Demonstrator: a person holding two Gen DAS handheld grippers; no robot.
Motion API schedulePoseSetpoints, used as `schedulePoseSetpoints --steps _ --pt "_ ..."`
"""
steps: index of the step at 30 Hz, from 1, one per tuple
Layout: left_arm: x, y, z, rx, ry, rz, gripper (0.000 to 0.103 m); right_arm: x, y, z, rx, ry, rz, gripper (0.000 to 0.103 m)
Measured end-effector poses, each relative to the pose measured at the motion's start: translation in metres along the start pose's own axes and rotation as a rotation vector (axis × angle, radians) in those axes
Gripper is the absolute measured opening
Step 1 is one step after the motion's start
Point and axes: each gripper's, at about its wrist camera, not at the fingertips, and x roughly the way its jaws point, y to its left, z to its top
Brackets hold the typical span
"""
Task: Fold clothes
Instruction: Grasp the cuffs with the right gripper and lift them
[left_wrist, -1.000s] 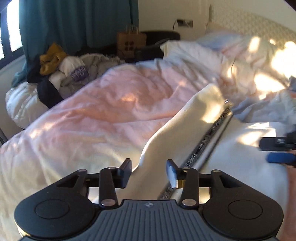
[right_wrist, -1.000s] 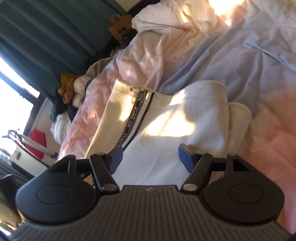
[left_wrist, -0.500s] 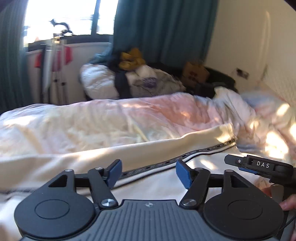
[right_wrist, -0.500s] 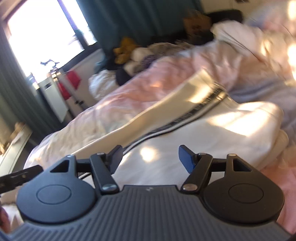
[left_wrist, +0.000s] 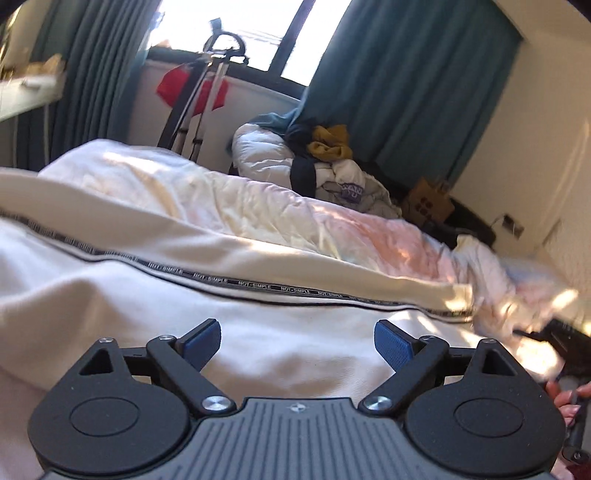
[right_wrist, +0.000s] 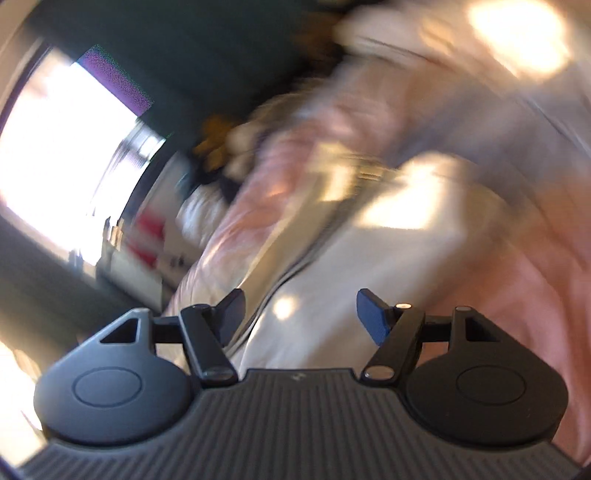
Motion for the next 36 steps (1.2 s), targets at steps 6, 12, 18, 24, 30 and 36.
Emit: schedulePoseSetpoints --steps 6,12,18,24,30,36 --pt "0.003 0.008 -0.003 -0.061 0.03 -0.025 0.094 0.008 -0.093 0.022 0.481 -0.025 -0.05 0.069" --pt "0.016 0.006 -0.006 -0.07 0.03 -0.016 0.094 0.043 -0.093 0.026 0.416 -0.015 -0.119 0.069" --pt "0.027 0.008 -0.008 -0.094 0.044 0.013 0.094 0.072 -0.09 0.037 0.311 -0.087 -0.11 0.07" --pt "0.029 0.009 -0.008 -0.107 0.015 0.021 0.094 0.08 -0.081 0.048 0.196 -0.106 -0.1 0.026" --pt "0.036 0.012 -0.007 -0.1 0.005 0.044 0.094 0.057 -0.062 0.056 0.139 -0.19 0.016 0.012" --pt "0.053 0.016 -0.008 -0.043 0.015 0.144 0.094 0.044 -0.049 0.06 0.051 -0.274 0.021 0.012"
